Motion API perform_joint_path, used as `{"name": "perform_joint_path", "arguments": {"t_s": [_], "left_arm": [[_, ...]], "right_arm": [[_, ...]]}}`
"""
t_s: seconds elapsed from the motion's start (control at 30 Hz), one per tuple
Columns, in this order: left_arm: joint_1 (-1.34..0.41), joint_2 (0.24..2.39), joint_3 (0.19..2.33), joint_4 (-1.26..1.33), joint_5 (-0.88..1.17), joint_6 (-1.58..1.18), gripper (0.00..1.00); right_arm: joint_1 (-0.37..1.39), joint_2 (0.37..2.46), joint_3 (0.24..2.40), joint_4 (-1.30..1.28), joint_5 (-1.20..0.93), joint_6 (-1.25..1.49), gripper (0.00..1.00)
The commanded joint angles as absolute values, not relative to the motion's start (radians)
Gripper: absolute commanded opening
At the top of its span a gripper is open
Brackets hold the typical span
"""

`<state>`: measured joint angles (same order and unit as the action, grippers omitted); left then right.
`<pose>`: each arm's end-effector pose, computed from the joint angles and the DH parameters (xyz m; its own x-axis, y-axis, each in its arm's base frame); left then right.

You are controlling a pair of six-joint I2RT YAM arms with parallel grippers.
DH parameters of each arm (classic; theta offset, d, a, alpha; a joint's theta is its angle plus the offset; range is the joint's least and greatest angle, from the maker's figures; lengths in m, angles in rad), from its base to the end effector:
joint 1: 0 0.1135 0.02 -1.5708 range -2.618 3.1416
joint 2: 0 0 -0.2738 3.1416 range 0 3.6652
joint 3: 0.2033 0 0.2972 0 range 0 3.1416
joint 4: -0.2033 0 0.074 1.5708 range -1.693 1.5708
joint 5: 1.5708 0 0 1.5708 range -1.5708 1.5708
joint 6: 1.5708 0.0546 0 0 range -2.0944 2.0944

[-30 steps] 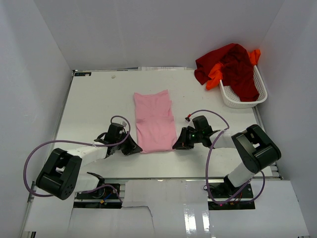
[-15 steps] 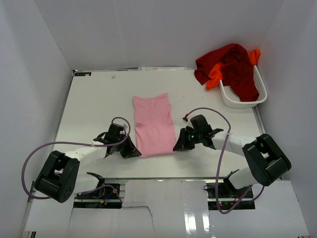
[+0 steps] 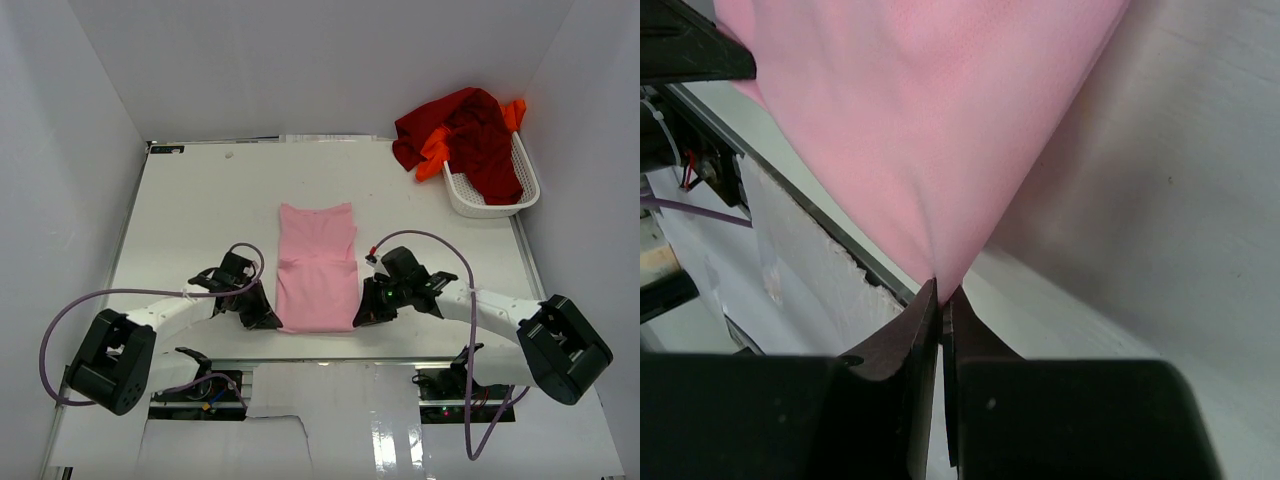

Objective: Fold and stack the t-shirts
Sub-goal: Grab one side of the 2/3 rectangular tshirt with both arms, then fold the long partially folded tshirt into a neat square

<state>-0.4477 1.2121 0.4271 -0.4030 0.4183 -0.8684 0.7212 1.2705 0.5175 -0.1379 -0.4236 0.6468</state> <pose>0.1873 -0.1146 0.0917 -0.9466 -0.3192 0.0463 -0.2943 0.7962 -0.5285 0.1881 0.1953 0.1235 -0.9458 -0.1000 -0.3091 -0.2833 0.7196 0.6340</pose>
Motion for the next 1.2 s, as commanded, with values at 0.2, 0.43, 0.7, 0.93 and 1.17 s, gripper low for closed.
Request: {"name": "perform_joint_path", "arguments": {"t_s": [0.2, 0.43, 0.7, 0.93, 1.17], "left_arm": [[-0.449, 1.218, 0.617, -0.555, 0.382, -0.821, 0.0], [-0.449, 1.192, 0.733, -0.635, 0.371, -0.815, 0.0], [-0.449, 1.207, 0.843, -0.678, 0.365, -0.813, 0.0], [-0.44, 1.238, 0.923, -0.695, 0.354, -0.798, 0.0], [-0.414, 1.272, 1.029, -0.721, 0.348, -0.766, 0.0]], "right_arm": [[0.735, 1.172, 0.627, -0.319, -0.307, 0.618, 0.08], [0.735, 1.161, 0.709, -0.38, -0.316, 0.594, 0.08], [0.735, 1.198, 0.82, -0.426, -0.318, 0.555, 0.08], [0.715, 1.238, 0.899, -0.428, -0.337, 0.522, 0.08], [0.684, 1.276, 1.011, -0.465, -0.342, 0.482, 0.08]]}}
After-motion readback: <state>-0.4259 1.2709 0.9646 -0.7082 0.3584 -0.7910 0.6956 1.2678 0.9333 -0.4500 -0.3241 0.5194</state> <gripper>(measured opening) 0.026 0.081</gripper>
